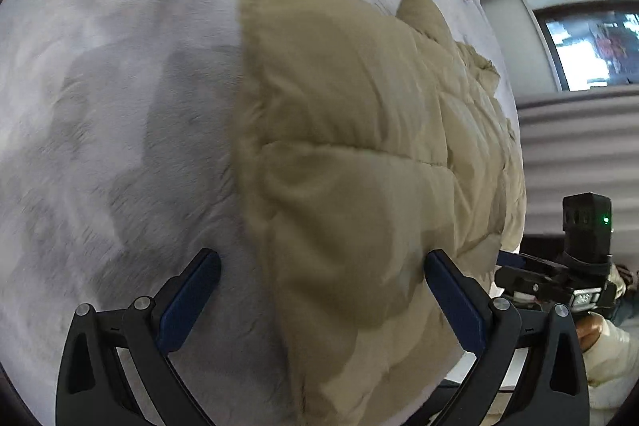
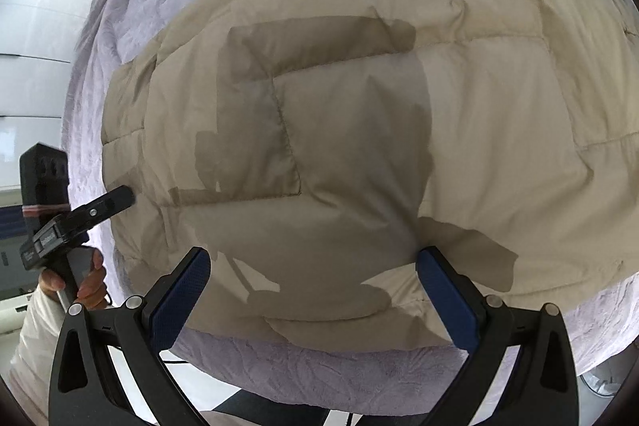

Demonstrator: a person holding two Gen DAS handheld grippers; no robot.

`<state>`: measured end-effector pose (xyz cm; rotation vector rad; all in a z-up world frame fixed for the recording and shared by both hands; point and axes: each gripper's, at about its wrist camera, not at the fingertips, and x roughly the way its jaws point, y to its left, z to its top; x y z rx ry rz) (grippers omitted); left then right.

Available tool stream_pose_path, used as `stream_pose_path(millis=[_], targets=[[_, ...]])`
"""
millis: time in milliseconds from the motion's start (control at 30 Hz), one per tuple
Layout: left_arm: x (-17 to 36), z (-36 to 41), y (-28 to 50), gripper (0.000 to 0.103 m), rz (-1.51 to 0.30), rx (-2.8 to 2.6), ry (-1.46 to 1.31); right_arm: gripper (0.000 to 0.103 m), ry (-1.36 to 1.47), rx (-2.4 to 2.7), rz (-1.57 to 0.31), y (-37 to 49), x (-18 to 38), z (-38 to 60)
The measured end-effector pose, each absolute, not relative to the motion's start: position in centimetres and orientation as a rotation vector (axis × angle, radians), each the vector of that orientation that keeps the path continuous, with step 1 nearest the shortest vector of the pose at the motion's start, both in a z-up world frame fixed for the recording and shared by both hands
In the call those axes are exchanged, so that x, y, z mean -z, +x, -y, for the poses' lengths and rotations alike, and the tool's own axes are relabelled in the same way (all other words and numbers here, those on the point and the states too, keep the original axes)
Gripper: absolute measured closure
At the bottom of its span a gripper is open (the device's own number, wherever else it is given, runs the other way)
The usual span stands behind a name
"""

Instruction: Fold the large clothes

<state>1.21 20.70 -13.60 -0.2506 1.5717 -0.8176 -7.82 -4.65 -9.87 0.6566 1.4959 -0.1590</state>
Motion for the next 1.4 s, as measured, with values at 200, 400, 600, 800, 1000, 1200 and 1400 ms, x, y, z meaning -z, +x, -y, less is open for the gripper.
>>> stream_pose_path(millis=[200,400,600,800,1000,1200,1400], targets=[[14.0,-17.4,2.2,0.001,-1.568,0.907,-0.274,0.0,0.648,0.169,-1.501,-7.7,10.2,4.4],[14.9,-14.9,1.5,0.001,-1.604,0.975,-0.152,0.0,0.654,0.176,-1.497,-7.8,10.2,4.4],[13.2,-15.2,1.2,0.067,-1.607,1.024,-0.231,0.0,0.693,0.155,-1.464,-8.1,8.9,5.2],[8.9,-14.9,0.3,0.075,-1.532,1.02,-0.242,0.0,0.637,0.224,-1.352,-8.8,5.6,8.6],[3.5,-13.4,-0.4,0.075,-1.47,0.984,-0.271,0.093,0.678,0.269,-1.248,-8.3,5.9,12.9],[-2.6,-8.0,-2.7,0.075,-1.436,0.932,-0.22,0.094,0.708,0.145,-1.265,-6.8,10.1,14.7],[-6.3,0.4,-5.5,0.075,-1.437,0.875,-0.079,0.097,0.822,0.026,-1.274,-6.2,13.8,16.8]])
